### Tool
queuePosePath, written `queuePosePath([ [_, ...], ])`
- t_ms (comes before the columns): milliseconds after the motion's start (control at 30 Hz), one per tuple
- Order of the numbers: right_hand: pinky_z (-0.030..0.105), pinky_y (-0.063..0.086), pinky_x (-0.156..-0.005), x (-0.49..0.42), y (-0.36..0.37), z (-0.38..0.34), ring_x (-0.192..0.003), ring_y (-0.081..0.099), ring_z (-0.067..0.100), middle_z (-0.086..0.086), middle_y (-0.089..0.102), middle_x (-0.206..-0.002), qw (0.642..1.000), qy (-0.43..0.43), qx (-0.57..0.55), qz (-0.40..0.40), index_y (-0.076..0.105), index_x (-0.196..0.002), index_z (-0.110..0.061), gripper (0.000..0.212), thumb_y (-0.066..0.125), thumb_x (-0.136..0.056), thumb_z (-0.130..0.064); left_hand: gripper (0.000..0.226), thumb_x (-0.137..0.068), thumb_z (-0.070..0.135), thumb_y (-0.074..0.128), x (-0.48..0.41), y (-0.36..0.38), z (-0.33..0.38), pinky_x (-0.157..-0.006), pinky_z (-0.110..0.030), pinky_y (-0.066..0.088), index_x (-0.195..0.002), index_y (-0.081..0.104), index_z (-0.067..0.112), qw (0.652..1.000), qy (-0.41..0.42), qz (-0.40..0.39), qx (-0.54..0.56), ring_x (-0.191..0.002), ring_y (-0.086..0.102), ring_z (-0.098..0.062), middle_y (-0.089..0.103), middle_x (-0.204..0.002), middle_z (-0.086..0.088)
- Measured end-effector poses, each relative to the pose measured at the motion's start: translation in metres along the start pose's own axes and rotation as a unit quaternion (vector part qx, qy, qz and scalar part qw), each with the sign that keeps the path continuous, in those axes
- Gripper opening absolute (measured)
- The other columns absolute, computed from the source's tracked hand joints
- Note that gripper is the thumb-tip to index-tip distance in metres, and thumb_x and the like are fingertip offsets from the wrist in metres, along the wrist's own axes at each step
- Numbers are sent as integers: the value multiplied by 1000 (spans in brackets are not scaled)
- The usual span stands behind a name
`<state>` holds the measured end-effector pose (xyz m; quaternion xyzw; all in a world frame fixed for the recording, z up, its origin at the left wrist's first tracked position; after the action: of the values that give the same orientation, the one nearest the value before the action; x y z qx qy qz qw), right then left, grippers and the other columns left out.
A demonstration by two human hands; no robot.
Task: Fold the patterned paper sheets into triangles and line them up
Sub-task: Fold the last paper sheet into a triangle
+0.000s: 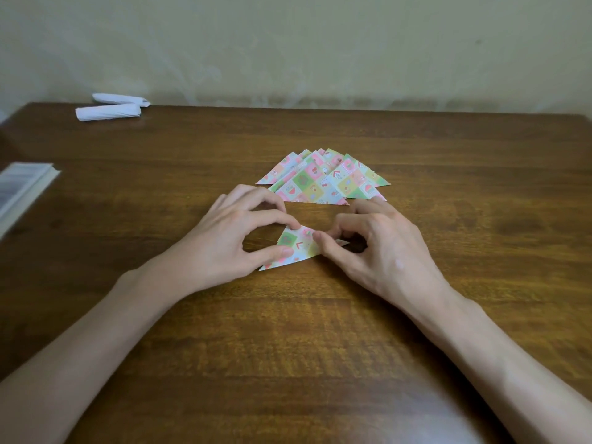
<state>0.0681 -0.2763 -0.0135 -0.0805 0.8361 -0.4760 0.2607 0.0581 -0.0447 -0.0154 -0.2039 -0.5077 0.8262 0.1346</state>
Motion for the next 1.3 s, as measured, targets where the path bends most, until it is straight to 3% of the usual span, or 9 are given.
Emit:
queuePosePath([
  [233, 30, 37, -64, 2, 7, -9, -82, 52, 11, -12, 54, -76, 999, 37, 1, 18, 60, -70, -28, 37, 71, -80, -62, 36, -90, 62, 53, -4, 4, -1, -112, -42, 33, -121, 68, 48, 1000, -11, 10, 17, -136, 37, -3, 51, -125, 27],
  [400, 33, 40, -66, 1, 9, -10, -84, 53, 13, -13, 55, -79, 999, 32, 13, 12, 60, -73, -29, 37, 76, -77, -62, 44, -83, 70, 57, -4, 2, -4, -113, -36, 27, -122, 67, 51, 999, -21, -12, 38, -138, 33, -1, 49, -127, 27],
  [600, 40, 48, -74, 2, 12, -8, -88, 53, 15, -14, 54, -86, 999, 30, 14, 6, 58, -78, -30, 36, 70, -81, -64, 54, -77, 78, 63, -3, -8, -8, -114, -36, 13, -129, 59, 63, 993, -37, -105, 47, -146, 13, 6, 38, -138, 33],
  [800, 39, 47, -75, 4, 17, -17, -89, 51, 16, -13, 51, -90, 998, 42, 43, -2, 54, -84, -29, 51, 58, -75, -79, 60, -71, 89, 55, -5, -9, -9, -113, -35, 11, -128, 54, 70, 994, -31, -107, 17, -146, 9, 8, 35, -139, 35],
  [967, 41, 47, -77, 4, 17, -18, -91, 51, 16, -13, 50, -92, 997, 48, 55, -10, 52, -86, -29, 53, 54, -75, -81, 61, -74, 84, 56, -2, -12, -12, -115, -31, 10, -133, 46, 73, 989, -24, -140, 32, -149, 9, 10, 30, -145, 35],
  [1300, 42, 43, -79, 4, 21, -28, -96, 52, 19, -11, 49, -98, 990, 72, 115, -33, 48, -91, -27, 70, 47, -67, -92, 63, -73, 81, 60, -1, -12, -13, -117, -29, 6, -134, 48, 71, 988, -21, -147, 38, -149, 7, 11, 29, -146, 35],
])
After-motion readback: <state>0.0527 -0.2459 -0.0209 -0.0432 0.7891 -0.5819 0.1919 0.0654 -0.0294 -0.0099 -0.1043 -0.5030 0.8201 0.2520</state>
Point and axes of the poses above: each hand's wrist, its own x-axis away from the middle knuckle, its own y-axis out of the palm, z = x × y, the point moved 3 cm from there along -x, towards the middle knuckle
